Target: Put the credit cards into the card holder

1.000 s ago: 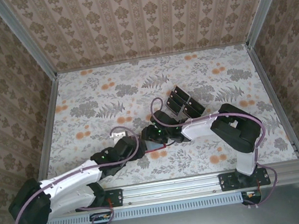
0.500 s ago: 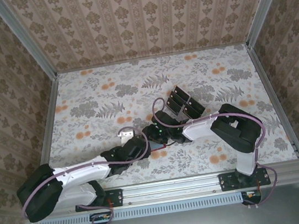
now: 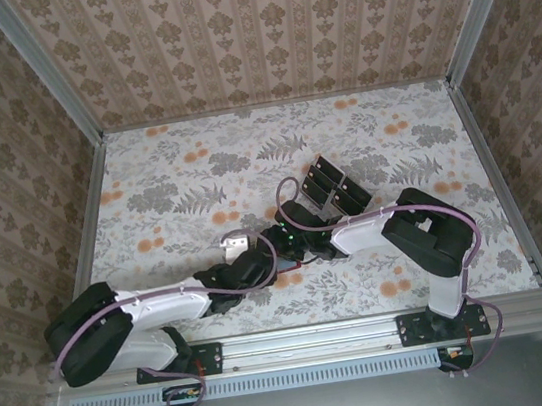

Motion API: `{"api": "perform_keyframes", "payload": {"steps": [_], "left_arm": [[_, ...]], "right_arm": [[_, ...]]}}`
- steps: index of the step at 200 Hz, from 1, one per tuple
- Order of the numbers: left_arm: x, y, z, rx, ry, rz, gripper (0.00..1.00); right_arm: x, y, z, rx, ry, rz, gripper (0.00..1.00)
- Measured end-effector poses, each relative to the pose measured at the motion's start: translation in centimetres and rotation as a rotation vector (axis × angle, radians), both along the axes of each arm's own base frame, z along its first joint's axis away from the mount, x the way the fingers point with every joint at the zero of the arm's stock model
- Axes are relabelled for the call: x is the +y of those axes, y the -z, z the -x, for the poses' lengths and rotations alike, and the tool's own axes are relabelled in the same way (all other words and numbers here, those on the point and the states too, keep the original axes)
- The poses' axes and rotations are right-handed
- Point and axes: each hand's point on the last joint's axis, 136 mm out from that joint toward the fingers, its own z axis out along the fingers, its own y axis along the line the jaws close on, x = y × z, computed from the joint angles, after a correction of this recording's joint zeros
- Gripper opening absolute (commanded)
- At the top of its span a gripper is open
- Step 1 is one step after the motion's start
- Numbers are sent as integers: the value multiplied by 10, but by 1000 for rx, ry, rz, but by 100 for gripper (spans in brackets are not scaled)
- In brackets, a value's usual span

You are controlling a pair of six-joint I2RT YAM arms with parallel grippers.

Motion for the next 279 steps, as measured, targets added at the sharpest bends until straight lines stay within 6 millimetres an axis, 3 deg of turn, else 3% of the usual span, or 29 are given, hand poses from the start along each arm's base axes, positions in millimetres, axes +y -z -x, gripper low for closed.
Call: {"api": "perform_keyframes", "payload": {"steps": [50,108,199,250,279], "left_arm": [[0,3,-2,-20,-11,-38,100],[1,3,-3,-25,-25,-34,100],[1,3,-3,-24,-31,-29,100],[1,1,-3,-26,-31,-24,100],[4,-18,-1,-44,-35,13,100]], "right_arm": [[-8,-6,-3,4,5,9,46],[-30,-39,-16,-71,16,27,47],[-39,-1,-11,-41,-35,138,47],[-28,-6,-10,-41,-76,100,46],[-22,-9,-6,-47,-107,88,47]]}}
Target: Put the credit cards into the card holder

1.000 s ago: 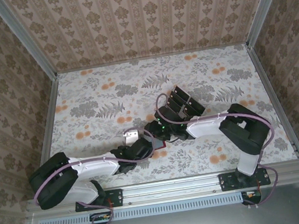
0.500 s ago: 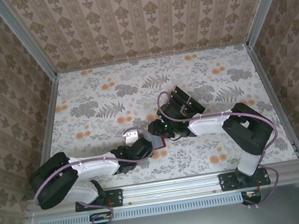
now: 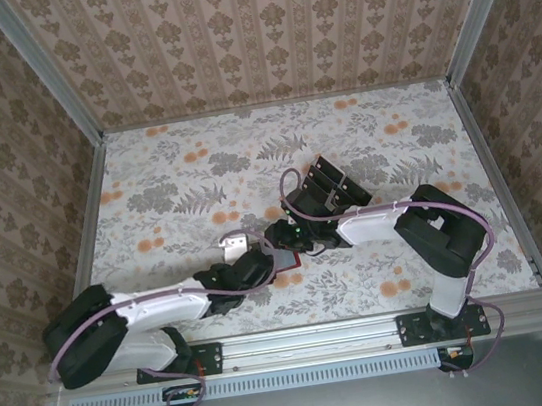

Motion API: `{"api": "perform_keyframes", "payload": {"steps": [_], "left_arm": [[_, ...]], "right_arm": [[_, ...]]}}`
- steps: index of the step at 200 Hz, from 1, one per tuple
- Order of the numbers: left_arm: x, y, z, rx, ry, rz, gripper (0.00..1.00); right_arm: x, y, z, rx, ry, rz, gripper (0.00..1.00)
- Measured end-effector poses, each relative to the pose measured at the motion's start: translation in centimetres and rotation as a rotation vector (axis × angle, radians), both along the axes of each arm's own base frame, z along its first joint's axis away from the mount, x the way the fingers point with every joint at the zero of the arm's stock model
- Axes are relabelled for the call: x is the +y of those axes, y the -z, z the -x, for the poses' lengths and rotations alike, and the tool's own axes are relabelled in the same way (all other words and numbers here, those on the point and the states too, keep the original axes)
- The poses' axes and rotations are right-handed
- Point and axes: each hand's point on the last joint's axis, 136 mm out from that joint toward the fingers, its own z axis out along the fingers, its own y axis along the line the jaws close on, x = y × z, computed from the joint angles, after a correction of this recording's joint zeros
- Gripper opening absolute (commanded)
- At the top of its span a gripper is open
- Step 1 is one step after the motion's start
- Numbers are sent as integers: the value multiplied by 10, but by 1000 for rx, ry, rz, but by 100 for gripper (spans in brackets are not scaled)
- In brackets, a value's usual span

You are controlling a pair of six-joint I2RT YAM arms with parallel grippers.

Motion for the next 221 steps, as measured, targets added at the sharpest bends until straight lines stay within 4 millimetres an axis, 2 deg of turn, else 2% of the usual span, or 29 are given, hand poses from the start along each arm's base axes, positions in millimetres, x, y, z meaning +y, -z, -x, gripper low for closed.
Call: {"api": "perform_keyframes", "payload": {"steps": [24,52,67,84,115,133,178,199,213,221], "left_arm": [[9,-32,-1,-52,-33,71,100],[31,-65,-4,-109,-103,153,100],[45,-78,-5,-133,-146,192,100],[58,-85,-5,-149,-186,222,100],[75,-76,-1,-129,-229,206,100],[80,-69,2,-111,-237,185,100],[83,-59,3,-84,-244,170,100],[84,-54,3,-65,-249,153,100],[84,-50,3,-51,-252,140,100],[84,-48,3,-42,-252,135,100]], "right_arm": [[13,-11,2,-13,-27,-21,47],[37,-31,2,-43,-64,-57,47],[51,-31,3,-46,-86,-63,47],[65,-22,5,-34,-106,-52,47],[74,9,10,6,-126,-10,46],[78,3,8,-3,-129,-23,47],[78,4,9,-3,-134,-23,47],[79,-3,9,-16,-155,-34,47],[77,-18,8,-41,-175,-50,47],[74,-34,5,-69,-181,-62,47]]}}
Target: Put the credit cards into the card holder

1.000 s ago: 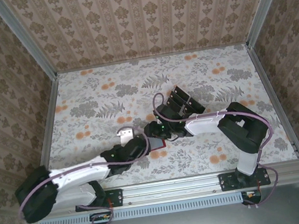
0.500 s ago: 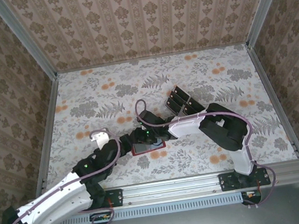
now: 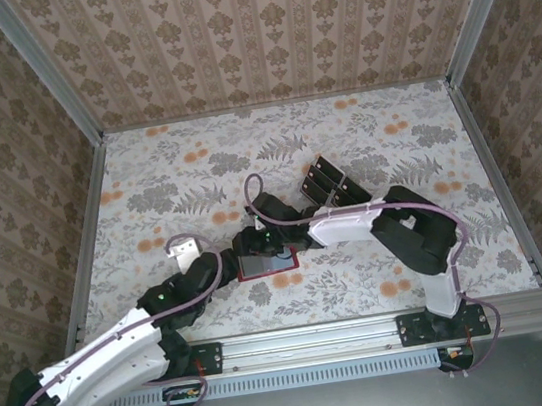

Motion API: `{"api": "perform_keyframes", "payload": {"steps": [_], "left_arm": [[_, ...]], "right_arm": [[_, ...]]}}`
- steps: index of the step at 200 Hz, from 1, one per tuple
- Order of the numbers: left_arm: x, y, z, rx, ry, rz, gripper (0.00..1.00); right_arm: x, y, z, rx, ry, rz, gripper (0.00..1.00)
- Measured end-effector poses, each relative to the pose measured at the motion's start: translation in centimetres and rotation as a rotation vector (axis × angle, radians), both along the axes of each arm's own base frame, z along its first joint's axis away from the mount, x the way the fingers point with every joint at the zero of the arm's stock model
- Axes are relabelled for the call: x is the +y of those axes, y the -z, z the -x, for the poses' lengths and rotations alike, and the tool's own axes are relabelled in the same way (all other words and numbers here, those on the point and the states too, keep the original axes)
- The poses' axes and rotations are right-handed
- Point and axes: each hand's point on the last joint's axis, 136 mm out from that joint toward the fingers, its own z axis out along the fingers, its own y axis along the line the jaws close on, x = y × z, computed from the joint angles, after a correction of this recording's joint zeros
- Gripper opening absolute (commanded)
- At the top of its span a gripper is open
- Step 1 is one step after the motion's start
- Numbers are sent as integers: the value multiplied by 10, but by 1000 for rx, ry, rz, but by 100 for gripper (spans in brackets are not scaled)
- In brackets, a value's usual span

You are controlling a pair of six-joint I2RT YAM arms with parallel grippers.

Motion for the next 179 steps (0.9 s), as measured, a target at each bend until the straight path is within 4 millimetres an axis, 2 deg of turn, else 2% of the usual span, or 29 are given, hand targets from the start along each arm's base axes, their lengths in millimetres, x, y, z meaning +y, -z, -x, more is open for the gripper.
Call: {"api": "perform_keyframes", "payload": {"steps": [19,39,50,63,82,105,124,145,179], "left_arm": [[-1,5,-1,22,-1,-8,100],[-4,11,-2,46,14,-22,100],[-7,15,-3,61,30,-34,100],[-13,16,-5,73,52,-45,100],[-24,16,-10,88,85,-60,100],[-36,17,-16,107,116,-79,100],[-42,22,-18,124,130,-93,100],[-43,30,-18,146,140,-114,100],[-44,32,-19,153,145,-126,100]], "right_arm": [[-16,-41,-10,-72,3,-27,47],[-46,-87,-26,-164,35,-29,47],[-66,-104,-34,-212,62,-3,47],[-95,-113,-43,-254,102,59,47],[-138,-110,-51,-281,151,190,46],[-191,-93,-56,-286,188,406,45],[-224,-80,-54,-288,186,580,45],[-247,-72,-51,-290,154,733,44],[-266,-56,-55,-277,114,895,42]]}}
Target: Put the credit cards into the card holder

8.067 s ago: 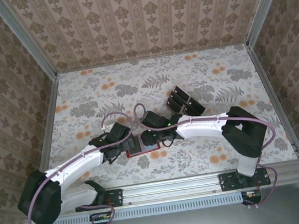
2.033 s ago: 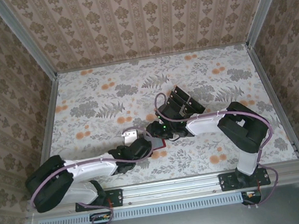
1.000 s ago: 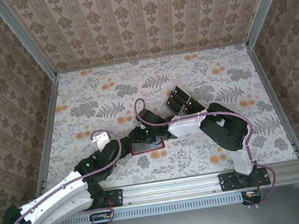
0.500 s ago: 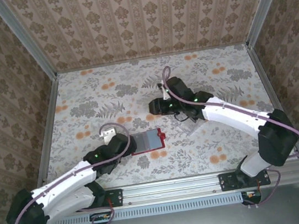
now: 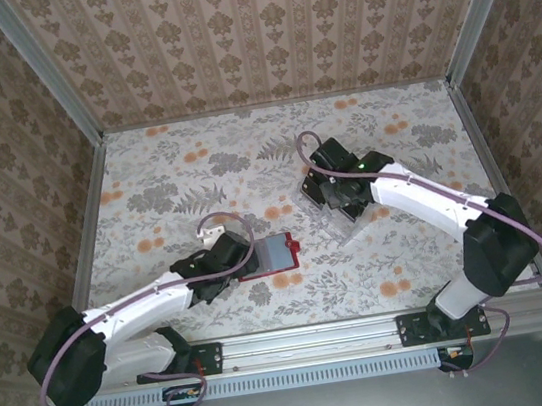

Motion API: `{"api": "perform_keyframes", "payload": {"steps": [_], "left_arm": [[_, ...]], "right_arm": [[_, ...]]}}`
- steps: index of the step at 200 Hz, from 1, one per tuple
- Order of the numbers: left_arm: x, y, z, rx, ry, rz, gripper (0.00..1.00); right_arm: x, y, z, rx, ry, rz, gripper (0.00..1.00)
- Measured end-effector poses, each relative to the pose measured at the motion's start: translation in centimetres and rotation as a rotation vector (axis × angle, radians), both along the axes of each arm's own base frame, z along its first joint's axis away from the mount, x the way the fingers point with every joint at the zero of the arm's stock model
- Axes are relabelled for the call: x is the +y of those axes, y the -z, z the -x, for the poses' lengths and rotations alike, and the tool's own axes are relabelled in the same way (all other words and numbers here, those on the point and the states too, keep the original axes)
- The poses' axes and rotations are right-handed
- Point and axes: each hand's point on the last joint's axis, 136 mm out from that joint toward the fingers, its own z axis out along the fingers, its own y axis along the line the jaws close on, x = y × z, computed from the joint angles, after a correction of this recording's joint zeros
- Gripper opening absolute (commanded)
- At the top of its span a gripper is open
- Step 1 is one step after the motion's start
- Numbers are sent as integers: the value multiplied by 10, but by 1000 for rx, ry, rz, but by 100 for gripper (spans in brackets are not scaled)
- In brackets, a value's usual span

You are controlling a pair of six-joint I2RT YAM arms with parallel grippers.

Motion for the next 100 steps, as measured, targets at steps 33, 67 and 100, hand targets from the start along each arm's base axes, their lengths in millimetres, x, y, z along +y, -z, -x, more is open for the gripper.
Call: {"api": "perform_keyframes", "payload": {"steps": [33,67,100], "left_arm": [[0,0,0,-1,0,1,100],[0,0,0,-1,0,1,100],[0,0,0,-1,0,1,100]], "right_arm": [[-11,9,-2,19,4,66,42],[-15,11,-4,22,9,75,42],[-15,18,-4,44,8,74,41]]}}
